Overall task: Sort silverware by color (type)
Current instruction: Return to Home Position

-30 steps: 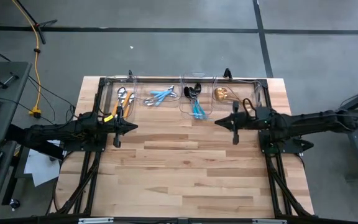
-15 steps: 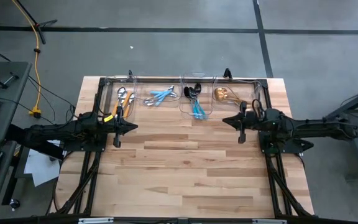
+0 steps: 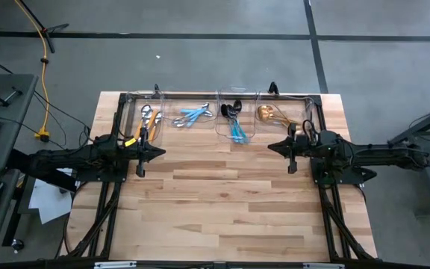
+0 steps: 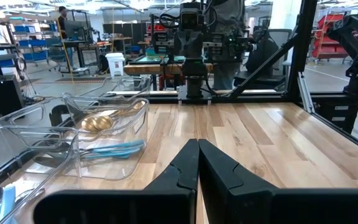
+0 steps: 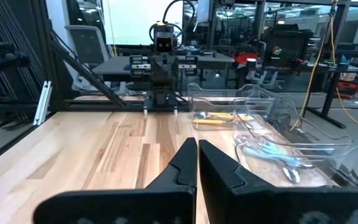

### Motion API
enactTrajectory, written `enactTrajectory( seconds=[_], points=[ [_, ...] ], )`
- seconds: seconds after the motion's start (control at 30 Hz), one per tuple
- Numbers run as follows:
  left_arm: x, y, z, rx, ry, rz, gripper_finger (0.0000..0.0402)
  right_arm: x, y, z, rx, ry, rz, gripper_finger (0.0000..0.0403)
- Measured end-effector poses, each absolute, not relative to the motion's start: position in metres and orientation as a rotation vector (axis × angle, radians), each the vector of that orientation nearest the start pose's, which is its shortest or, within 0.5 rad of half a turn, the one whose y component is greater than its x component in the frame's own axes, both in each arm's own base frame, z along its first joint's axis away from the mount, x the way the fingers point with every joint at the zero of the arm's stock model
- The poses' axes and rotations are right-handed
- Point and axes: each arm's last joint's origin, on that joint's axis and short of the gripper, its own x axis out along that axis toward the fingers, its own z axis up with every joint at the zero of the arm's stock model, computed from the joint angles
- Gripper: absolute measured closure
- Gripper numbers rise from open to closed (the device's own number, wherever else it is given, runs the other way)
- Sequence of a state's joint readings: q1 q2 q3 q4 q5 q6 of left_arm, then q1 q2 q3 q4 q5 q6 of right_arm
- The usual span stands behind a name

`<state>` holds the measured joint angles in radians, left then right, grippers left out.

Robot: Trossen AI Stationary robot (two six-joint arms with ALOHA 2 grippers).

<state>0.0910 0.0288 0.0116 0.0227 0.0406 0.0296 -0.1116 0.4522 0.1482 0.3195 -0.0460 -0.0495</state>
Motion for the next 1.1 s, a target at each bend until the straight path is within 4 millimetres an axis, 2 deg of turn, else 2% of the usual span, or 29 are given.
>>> enactTrajectory(
  seconds=[0.6,0.93,1.1],
  points=[
    [0.099,0.008,0.167,0.030,-0.004,0.050,0.0401,0.134,-0.013,0.200,-0.042,0.025,-0.041,0.0403],
    [0.099,0.008,0.167,0.030,-0.004,0.050,0.0401,0.122,-0.014,0.204,-0.053,-0.005,-0.070,0.0403],
    [0.099,0.008,0.167,0.030,-0.004,0.050,0.0401,0.121,-0.014,0.196,-0.041,0.014,-0.069,0.0403]
  ],
)
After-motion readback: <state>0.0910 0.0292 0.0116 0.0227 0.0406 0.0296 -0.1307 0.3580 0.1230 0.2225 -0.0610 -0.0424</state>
